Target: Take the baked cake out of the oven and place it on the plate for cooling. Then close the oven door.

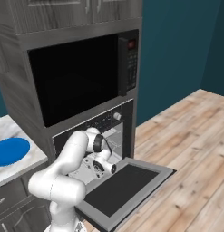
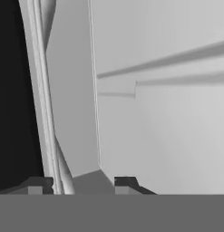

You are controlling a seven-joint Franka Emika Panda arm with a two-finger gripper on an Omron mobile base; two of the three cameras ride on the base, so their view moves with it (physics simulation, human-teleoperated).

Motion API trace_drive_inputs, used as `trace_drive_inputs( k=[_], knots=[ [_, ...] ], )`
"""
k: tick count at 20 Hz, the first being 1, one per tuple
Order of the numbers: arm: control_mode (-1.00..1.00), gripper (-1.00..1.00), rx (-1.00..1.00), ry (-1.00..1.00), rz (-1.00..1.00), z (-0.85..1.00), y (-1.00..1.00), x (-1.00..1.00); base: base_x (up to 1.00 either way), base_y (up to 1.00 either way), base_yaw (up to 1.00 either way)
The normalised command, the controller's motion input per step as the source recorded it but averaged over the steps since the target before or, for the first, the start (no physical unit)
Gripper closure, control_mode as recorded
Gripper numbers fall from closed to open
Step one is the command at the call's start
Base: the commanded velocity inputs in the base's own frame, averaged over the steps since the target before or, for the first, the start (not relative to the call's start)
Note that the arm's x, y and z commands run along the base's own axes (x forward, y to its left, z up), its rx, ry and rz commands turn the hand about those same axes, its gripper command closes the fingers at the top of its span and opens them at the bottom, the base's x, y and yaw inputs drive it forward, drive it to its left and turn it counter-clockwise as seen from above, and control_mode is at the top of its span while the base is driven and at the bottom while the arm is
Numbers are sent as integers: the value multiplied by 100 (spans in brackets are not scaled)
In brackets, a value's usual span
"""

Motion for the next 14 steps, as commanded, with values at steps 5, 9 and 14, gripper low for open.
trace_drive_inputs(
  k=[5,9,14],
  knots=[
    [-100,100,-23,14,-14,-7,-64,-12,0,0,0],
    [-100,100,-24,19,-17,0,-75,-20,0,0,0],
    [-100,100,-23,20,-18,0,-80,-21,0,0,0]
  ],
)
